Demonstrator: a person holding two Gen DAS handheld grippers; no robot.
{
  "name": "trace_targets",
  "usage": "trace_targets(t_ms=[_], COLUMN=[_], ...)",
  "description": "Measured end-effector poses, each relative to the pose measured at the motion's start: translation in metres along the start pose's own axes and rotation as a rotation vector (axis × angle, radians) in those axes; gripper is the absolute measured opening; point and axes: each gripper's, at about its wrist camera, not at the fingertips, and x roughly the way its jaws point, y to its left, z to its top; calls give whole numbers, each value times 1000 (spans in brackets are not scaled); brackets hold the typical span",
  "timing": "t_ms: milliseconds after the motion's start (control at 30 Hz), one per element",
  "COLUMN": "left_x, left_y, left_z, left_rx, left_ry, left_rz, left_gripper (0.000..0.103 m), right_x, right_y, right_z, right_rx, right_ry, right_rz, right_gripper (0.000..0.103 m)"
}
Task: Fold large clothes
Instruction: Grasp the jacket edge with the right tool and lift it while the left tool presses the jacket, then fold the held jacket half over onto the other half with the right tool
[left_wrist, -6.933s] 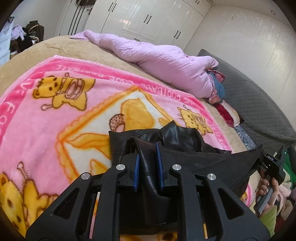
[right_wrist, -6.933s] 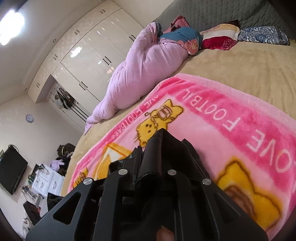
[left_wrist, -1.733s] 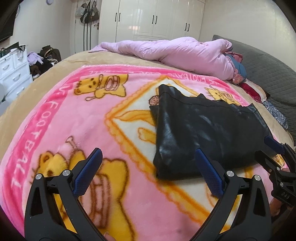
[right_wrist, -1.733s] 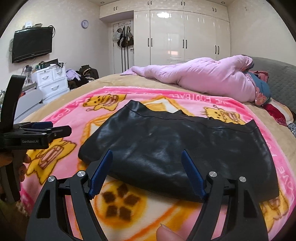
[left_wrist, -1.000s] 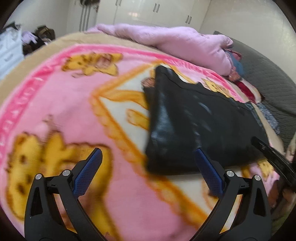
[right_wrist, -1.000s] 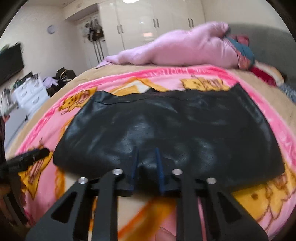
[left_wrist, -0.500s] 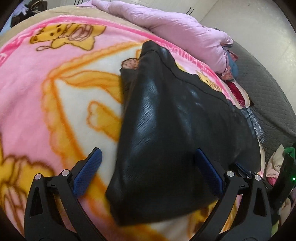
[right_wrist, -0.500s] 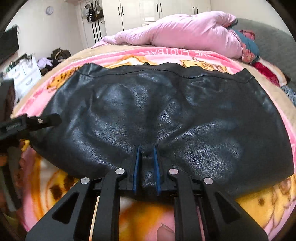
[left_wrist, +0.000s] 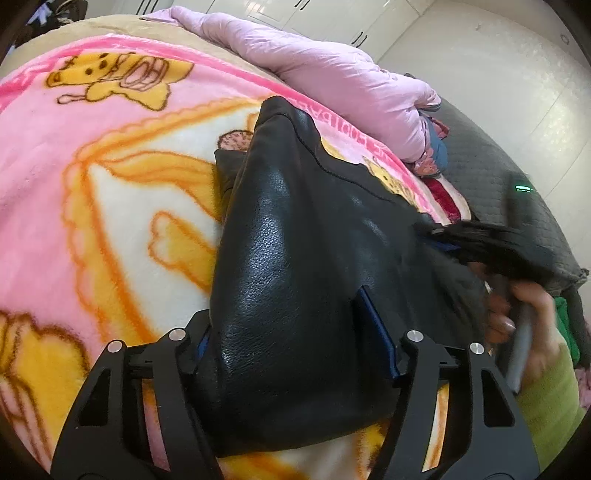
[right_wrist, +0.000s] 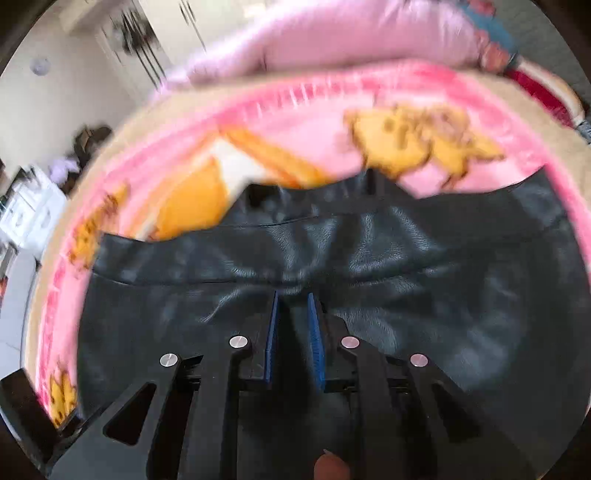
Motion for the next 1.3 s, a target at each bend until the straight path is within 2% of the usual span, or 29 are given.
trace_targets(t_ms=[33,100,200,267,367,433,467,533,667,733,800,867,933,1067,1133,1267,1300], left_x=[0,3,9,13,11,10,9,7,1,-2,-8,-14,-20,-32,-37,-42,-42], left_y=[0,-2,-2,-1,1,1,1,-2,-8,-11,-16,-24,-36,-60,-68,-81,-85], left_z=[0,1,1,-1,-2,-2,-2,-3,-3,-3,-3,-2,-3,-5,-5,-2,-1], left_rx=[-3,2,7,-3,-5,-4,-1,7,29,39,51,68,96,159,164,141,146], left_ry=[-2,9,33,46,38,33,28,18,0,-12,-34,-53,-80,-119,-135,-154,-154], left_rz=[-3,12,28,22,6,-3,-6,-2,16,15,7,2,10,24,22,10,11], left_gripper=[57,57,69,71,71,67,67,61,51,42,37,34,31,29,27,24,24], right_x=[12,20,20,18,-8,-35,-56,-79,-102,-101,-83,-69,-63,-58,-60,-78,-88], right_y=[1,7,18,15,3,1,1,0,0,3,7,4,-2,-13,-11,-7,-9], right_z=[1,-3,-12,-11,-14,-21,-34,-56,-96,-112,-124,-127,-125,-122,-122,-129,-129], right_rx=[-13,-64,-131,-126,-113,-133,-157,-162,-155,-180,-200,-182,-140,-93,-108,-131,-125], right_ry=[30,26,-12,-19,-43,-88,-130,-158,-151,-112,-31,-10,-4,8,-4,-62,-90], right_rz=[-21,-60,-115,-97,-18,-13,3,36,114,156,138,133,164,228,226,245,237], right_gripper=[11,11,11,11,14,14,15,15,16,16,16,16,16,16,16,27,42])
